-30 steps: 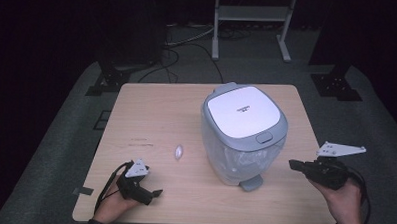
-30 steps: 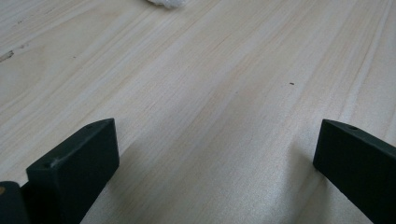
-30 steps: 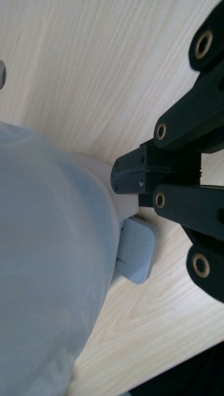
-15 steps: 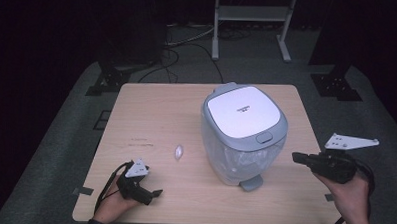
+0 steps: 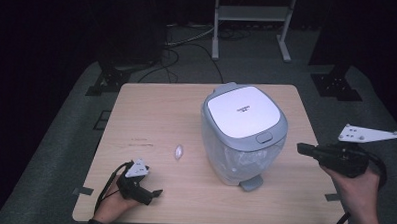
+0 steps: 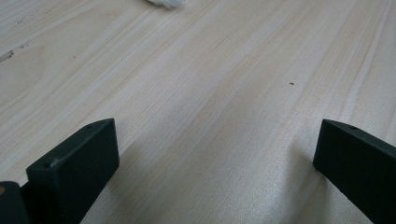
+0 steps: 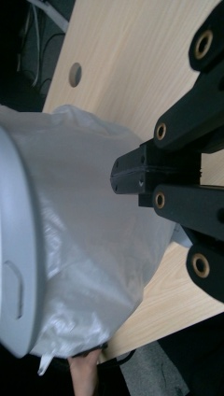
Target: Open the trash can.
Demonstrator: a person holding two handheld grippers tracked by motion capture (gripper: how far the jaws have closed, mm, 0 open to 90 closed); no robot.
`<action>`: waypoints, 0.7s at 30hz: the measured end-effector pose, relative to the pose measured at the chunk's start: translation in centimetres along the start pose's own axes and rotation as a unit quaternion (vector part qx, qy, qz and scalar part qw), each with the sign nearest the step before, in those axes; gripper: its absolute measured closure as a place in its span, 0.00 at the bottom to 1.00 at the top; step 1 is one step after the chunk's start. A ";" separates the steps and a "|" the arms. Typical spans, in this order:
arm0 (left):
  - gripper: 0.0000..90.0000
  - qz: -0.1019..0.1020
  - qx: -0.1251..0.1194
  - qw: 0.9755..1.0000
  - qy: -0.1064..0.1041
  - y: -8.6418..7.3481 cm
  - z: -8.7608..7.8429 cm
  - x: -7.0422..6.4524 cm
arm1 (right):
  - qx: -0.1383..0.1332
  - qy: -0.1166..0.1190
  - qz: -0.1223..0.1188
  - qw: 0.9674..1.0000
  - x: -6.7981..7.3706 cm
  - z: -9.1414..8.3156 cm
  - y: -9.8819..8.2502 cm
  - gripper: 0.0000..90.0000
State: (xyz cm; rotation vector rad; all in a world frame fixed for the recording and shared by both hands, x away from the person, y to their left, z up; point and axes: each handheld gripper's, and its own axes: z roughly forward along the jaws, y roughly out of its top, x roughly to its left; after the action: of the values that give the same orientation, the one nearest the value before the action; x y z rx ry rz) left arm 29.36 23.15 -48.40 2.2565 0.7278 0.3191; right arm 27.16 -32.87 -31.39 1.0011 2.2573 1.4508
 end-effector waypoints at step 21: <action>0.00 0.000 0.000 1.000 0.000 0.0 0.0 0.0 | -0.050 0.046 -0.029 0.997 2.0 -0.6 3.3 1.00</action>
State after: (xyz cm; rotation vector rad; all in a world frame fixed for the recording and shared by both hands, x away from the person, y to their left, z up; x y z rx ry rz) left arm 29.36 23.15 -48.40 2.2565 0.7279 0.3190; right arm 26.73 -31.06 -27.95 0.8500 2.2320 1.5971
